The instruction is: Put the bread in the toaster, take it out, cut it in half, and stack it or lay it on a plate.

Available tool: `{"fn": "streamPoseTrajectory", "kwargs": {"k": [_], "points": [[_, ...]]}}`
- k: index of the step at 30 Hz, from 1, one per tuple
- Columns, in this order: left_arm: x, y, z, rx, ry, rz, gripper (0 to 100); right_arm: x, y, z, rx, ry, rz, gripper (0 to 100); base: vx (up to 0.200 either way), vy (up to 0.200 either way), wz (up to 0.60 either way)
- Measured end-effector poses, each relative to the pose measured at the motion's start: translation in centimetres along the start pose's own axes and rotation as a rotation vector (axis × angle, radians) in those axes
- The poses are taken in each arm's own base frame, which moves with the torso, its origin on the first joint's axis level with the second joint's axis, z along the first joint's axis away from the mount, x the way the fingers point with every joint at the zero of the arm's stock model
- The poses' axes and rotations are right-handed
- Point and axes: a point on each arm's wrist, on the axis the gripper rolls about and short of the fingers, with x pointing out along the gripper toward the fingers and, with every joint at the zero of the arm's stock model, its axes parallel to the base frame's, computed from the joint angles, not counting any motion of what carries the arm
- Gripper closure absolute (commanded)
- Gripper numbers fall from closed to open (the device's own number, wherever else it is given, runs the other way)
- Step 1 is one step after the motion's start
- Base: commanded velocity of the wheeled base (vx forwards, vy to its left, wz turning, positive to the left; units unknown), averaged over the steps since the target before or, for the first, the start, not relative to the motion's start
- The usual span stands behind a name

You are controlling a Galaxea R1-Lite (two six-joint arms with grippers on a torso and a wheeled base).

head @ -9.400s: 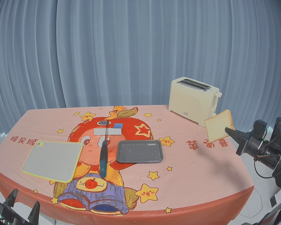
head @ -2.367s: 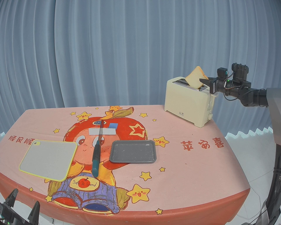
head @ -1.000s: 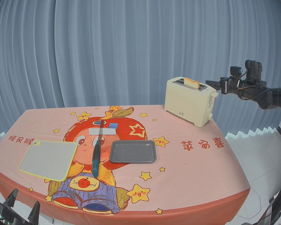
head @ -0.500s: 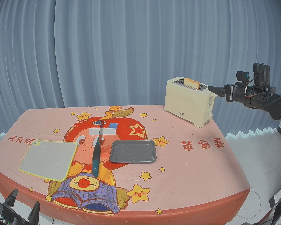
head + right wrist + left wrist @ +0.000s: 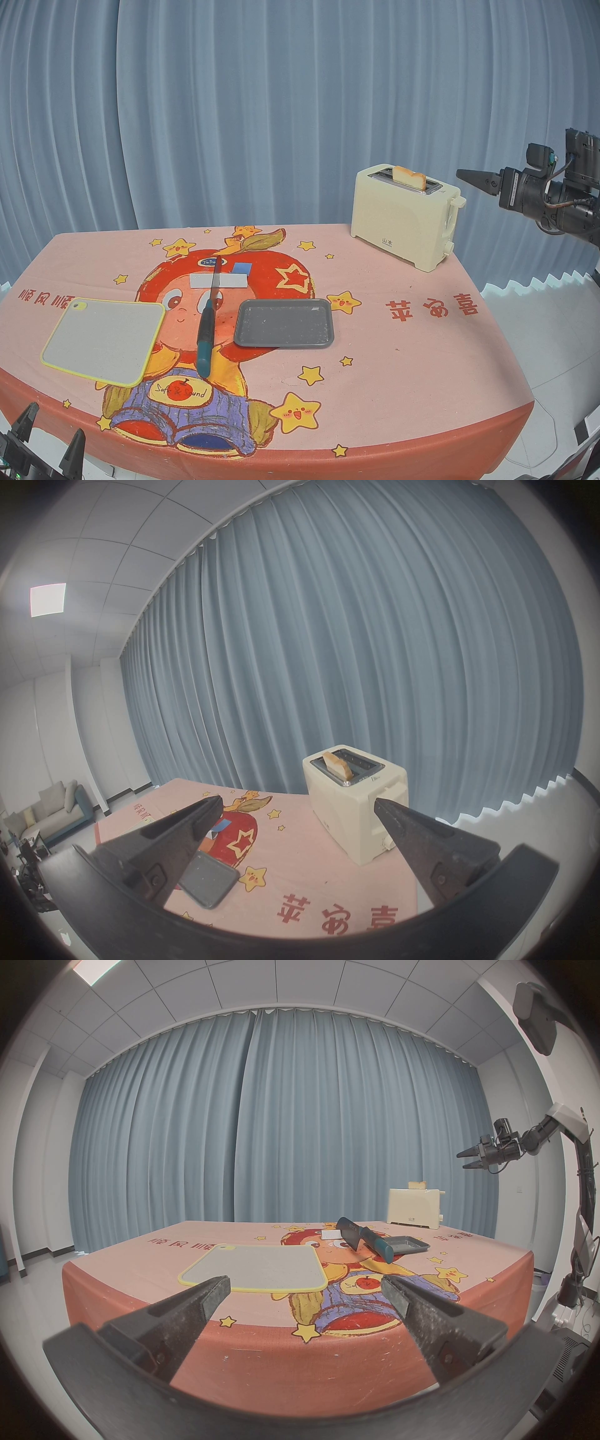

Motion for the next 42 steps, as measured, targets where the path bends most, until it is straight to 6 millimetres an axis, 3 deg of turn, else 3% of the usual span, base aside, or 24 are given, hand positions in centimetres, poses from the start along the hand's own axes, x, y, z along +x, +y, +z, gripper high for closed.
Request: {"fn": "streamPoseTrajectory", "kwargs": {"k": [6,12,13,24,42], "points": [[0.0,0.0,0.0,0.0,0.0,0.002,0,-1.3,0.1,-1.5,0.028,0.03,0.01,0,0.0,0.0,0.0],[0.0,0.0,0.0,0.0,0.001,0.006,0,-2.0,-0.1,-0.8,0.023,-0.06,0.011,0,0.0,0.0,0.0],[0.0,0.0,0.0,0.0,0.001,0.006,0,-2.1,-0.3,-0.8,0.026,-0.058,0.006,100,0.0,0.0,0.0],[0.0,0.0,0.0,0.0,0.001,0.007,0,-0.7,-2.3,-1.3,0.054,-0.033,-0.049,100,0.0,0.0,0.0],[0.0,0.0,0.0,0.0,0.0,0.007,0,5.1,-6.9,-6.4,0.117,0.147,-0.128,100,0.0,0.0,0.0]]}}
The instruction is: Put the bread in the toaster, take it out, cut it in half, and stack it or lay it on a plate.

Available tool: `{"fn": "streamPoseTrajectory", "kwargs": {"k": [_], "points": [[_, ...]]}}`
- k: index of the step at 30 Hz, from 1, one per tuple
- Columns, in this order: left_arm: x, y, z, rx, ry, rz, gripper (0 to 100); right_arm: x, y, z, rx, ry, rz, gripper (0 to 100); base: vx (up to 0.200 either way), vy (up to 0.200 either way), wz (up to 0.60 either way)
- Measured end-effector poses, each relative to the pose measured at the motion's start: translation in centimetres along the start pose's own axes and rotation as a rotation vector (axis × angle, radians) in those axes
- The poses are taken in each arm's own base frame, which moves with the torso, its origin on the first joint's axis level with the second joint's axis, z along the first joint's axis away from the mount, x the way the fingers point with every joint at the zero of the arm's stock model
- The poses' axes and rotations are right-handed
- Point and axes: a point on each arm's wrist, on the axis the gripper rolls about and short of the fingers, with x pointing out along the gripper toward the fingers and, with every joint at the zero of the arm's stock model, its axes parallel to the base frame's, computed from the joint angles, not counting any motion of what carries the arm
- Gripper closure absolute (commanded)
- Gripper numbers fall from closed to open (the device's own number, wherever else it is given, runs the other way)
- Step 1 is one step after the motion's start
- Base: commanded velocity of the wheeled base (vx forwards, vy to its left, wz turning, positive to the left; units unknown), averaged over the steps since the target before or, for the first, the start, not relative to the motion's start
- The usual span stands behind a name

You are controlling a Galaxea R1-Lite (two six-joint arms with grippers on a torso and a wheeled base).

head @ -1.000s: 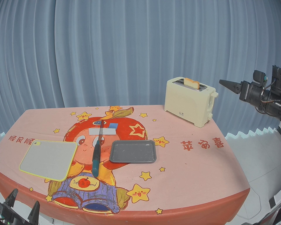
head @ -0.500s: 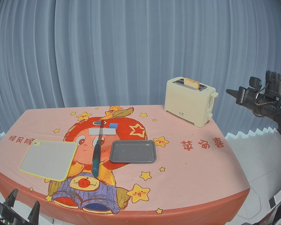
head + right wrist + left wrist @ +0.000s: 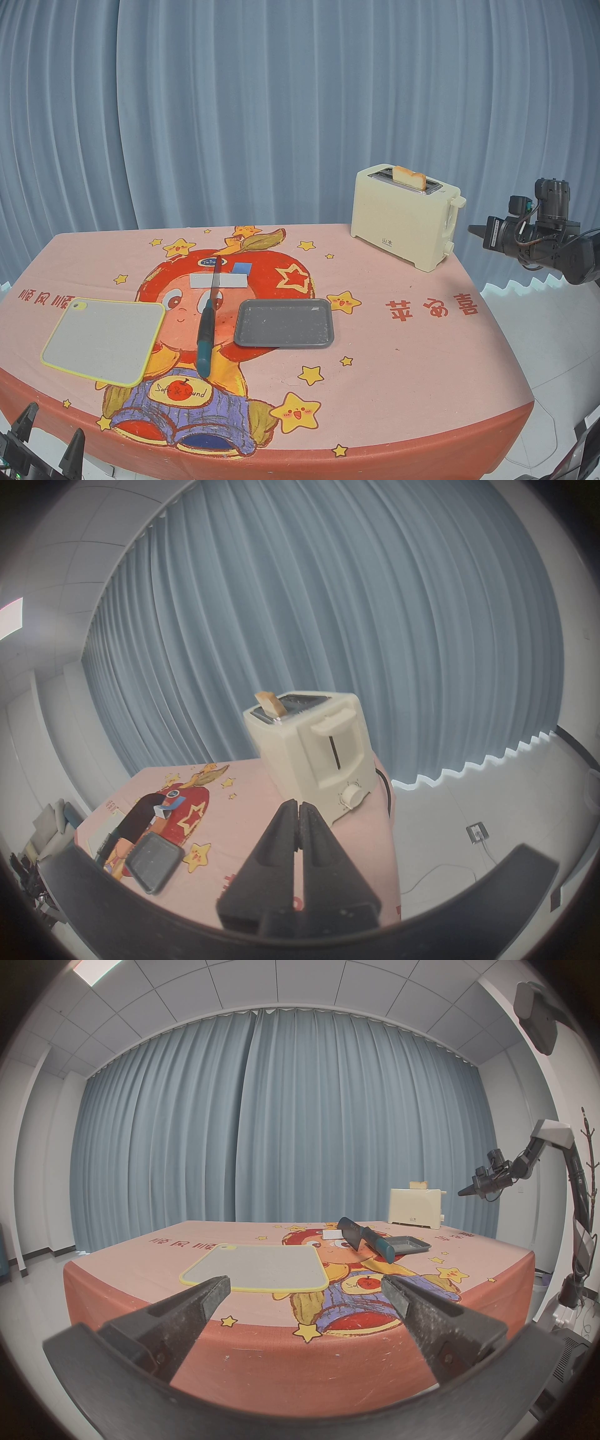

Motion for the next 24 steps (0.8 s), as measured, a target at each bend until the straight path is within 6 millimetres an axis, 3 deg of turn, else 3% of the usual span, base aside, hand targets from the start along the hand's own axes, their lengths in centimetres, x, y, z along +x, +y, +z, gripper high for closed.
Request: {"fn": "streamPoseTrajectory", "kwargs": {"k": [24], "points": [[0.0,0.0,0.0,0.0,0.0,0.0,0,3.8,-3.2,-2.9,0.025,0.104,-0.06,100,0.0,0.0,0.0]]}}
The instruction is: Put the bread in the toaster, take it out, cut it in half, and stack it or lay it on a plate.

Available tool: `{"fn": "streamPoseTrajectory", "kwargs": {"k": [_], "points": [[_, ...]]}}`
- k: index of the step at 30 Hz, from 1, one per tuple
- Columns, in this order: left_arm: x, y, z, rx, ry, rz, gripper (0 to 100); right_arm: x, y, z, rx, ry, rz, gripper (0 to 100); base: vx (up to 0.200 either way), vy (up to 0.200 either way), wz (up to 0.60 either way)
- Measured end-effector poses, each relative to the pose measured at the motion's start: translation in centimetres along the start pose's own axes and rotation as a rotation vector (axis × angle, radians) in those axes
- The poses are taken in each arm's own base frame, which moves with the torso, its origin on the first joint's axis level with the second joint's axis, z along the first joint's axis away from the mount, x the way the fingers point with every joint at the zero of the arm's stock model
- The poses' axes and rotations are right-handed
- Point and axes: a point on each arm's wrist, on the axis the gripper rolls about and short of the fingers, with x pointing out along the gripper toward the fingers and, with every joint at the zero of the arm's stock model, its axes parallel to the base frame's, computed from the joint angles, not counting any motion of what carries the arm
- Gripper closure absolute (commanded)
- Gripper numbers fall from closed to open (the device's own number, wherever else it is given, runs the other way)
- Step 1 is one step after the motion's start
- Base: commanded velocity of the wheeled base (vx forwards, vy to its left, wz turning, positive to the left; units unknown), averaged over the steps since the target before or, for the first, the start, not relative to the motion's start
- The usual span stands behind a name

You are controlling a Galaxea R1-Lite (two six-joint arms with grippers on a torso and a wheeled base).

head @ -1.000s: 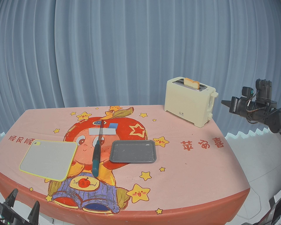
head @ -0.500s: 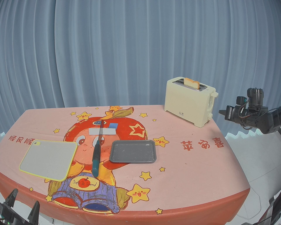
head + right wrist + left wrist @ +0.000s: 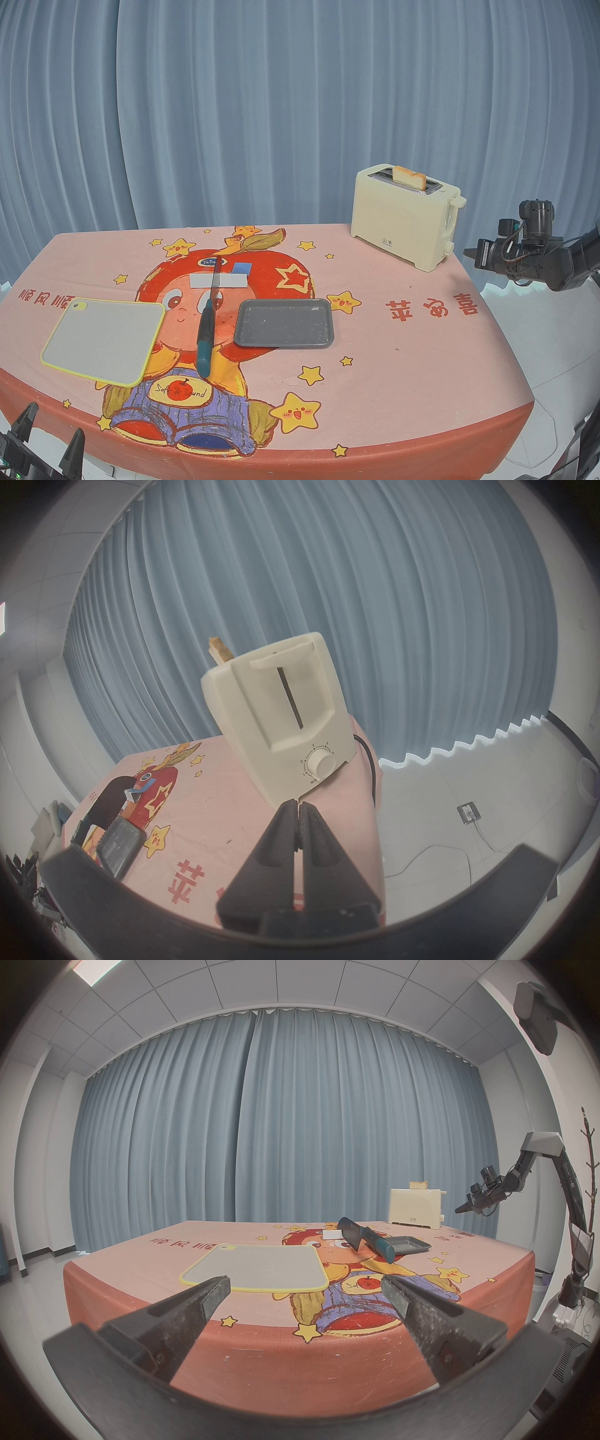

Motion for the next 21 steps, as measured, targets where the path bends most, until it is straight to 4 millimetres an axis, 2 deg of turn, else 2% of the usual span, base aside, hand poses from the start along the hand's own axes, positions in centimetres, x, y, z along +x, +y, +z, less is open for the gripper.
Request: {"fn": "streamPoseTrajectory", "kwargs": {"k": [8,21], "points": [[0.0,0.0,0.0,0.0,0.0,0.0,0,1.4,-0.6,-0.2,-0.016,-0.047,0.002,100,0.0,0.0,0.0],[0.0,0.0,0.0,0.0,0.0,0.0,0,2.7,-1.8,-0.9,0.0,-0.028,-0.015,100,0.0,0.0,0.0]]}}
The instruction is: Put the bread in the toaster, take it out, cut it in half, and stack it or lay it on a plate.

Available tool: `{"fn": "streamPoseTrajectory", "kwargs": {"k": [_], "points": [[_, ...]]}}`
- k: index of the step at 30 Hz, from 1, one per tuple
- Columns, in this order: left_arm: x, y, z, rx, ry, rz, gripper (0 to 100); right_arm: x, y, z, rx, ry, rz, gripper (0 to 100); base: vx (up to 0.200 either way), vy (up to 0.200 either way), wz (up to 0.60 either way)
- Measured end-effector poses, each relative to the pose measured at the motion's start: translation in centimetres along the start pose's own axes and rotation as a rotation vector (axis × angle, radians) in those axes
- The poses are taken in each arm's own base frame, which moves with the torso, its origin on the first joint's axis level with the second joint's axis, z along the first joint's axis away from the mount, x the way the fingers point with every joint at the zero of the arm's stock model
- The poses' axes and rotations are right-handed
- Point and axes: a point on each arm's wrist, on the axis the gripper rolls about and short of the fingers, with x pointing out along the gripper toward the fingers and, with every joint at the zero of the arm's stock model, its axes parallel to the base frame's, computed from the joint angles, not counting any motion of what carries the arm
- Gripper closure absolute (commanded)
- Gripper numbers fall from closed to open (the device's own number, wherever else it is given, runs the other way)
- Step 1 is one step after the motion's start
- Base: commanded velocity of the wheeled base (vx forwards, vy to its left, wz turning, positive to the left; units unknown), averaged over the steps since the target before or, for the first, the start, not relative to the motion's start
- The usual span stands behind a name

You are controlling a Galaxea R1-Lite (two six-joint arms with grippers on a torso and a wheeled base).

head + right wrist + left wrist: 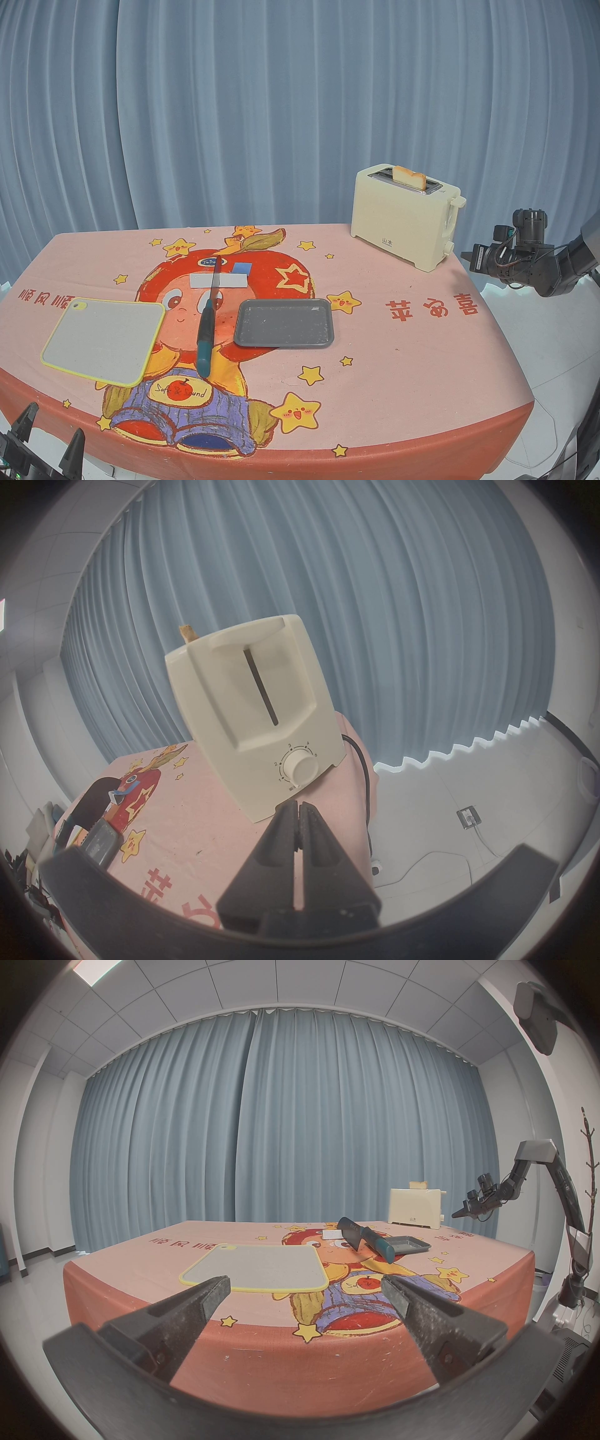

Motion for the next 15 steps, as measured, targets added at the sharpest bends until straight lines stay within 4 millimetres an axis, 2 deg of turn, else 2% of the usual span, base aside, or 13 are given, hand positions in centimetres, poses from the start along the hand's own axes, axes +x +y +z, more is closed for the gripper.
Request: {"fn": "streamPoseTrajectory", "kwargs": {"k": [15], "points": [[0.0,0.0,0.0,0.0,0.0,0.0,0,1.4,-0.2,-0.4,0.01,0.019,0.001,100,0.0,0.0,0.0]]}}
